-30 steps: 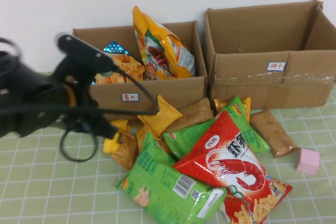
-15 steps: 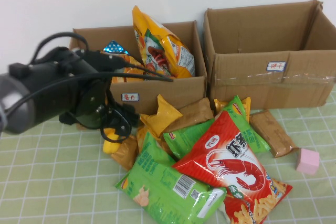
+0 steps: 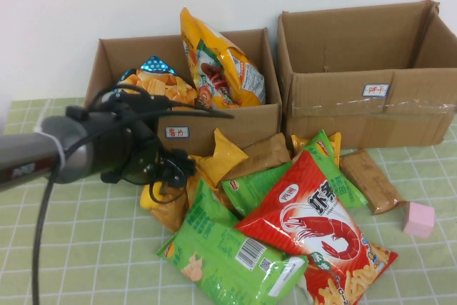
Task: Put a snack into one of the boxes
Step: Pick up the biscuit, then place the biscuit in the biscuit box, then pick up the biscuit
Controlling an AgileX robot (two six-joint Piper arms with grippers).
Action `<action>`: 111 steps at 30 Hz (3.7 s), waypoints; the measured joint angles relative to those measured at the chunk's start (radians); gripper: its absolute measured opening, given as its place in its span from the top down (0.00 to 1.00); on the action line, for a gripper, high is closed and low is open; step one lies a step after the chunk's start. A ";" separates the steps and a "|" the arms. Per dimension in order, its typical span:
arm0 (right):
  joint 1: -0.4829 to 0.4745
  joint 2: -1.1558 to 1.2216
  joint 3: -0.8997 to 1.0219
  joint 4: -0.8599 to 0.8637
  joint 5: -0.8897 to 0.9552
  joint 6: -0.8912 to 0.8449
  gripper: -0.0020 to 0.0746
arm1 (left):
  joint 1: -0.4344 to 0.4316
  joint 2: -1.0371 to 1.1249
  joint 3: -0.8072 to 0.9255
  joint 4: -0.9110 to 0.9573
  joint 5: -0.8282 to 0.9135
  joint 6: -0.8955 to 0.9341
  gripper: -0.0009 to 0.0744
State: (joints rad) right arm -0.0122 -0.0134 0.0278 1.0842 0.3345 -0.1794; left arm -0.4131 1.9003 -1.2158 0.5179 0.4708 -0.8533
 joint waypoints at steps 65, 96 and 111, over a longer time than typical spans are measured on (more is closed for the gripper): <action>0.000 0.000 0.000 -0.002 -0.017 -0.025 0.98 | -0.179 -0.261 -0.181 -0.686 -0.290 0.969 0.49; 0.000 0.000 0.000 -0.038 0.120 -0.028 0.98 | -0.177 0.304 -1.056 -0.492 0.050 0.951 0.78; 0.000 0.000 -0.077 -0.081 0.108 -0.141 0.98 | -0.186 -0.107 -0.762 -0.419 0.283 1.083 0.99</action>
State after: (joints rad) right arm -0.0122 -0.0134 -0.0490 1.0029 0.4425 -0.3208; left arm -0.5991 1.7937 -1.9779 0.0989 0.7542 0.2298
